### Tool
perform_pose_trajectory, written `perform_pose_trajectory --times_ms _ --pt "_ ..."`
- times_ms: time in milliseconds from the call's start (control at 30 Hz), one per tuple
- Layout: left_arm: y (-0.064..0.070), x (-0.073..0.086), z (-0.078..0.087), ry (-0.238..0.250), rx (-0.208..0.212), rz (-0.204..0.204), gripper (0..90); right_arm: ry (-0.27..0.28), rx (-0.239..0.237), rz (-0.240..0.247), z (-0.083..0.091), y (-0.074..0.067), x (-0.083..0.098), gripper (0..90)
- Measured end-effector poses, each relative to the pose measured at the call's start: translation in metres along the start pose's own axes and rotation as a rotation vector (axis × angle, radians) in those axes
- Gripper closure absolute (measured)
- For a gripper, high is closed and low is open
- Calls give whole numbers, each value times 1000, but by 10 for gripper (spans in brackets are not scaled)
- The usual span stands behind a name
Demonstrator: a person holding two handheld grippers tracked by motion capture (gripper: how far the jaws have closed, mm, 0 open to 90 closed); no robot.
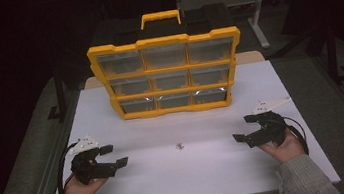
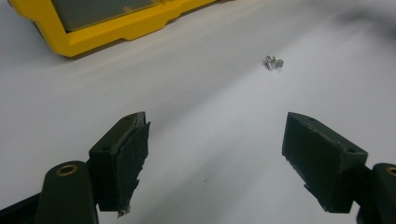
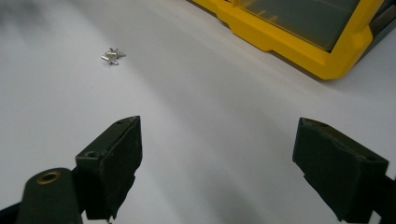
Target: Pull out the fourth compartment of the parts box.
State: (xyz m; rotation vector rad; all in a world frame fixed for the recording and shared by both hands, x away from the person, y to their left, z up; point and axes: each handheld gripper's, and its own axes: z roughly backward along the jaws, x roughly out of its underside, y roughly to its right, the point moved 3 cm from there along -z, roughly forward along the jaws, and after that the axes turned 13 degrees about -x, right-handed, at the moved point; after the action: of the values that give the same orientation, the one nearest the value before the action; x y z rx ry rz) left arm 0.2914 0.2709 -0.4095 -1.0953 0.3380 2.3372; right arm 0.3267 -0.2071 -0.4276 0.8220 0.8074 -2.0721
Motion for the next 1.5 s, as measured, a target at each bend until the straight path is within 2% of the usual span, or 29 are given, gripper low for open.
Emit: perform_pose_trajectory --times_ms 467,633,733,767,800,967,1100,1200,1333,1500 --pt "4 -3 -5 7 39 11 239 1 0 2 0 0 0 145" --pt "3 -8 -4 23 76 51 253 2 11 1 3 0 1 145" --pt "3 -10 -4 24 76 68 269 4 19 10 5 2 3 145" --pt "2 -10 -4 21 82 67 275 3 19 -3 5 2 3 145" --pt "3 -11 -4 25 93 86 275 3 19 -3 5 2 3 145" --pt "1 -17 -4 27 117 113 288 3 20 -10 7 3 6 145" --pt "1 -23 -2 16 134 91 314 0 25 -1 8 1 6 145" --pt "0 -29 -2 15 151 101 321 -7 21 -6 6 0 7 144" --pt "-3 -39 -3 27 205 153 329 -16 20 1 5 -1 7 144" --pt "-9 -53 -7 38 220 194 343 -19 21 2 5 -1 7 146"
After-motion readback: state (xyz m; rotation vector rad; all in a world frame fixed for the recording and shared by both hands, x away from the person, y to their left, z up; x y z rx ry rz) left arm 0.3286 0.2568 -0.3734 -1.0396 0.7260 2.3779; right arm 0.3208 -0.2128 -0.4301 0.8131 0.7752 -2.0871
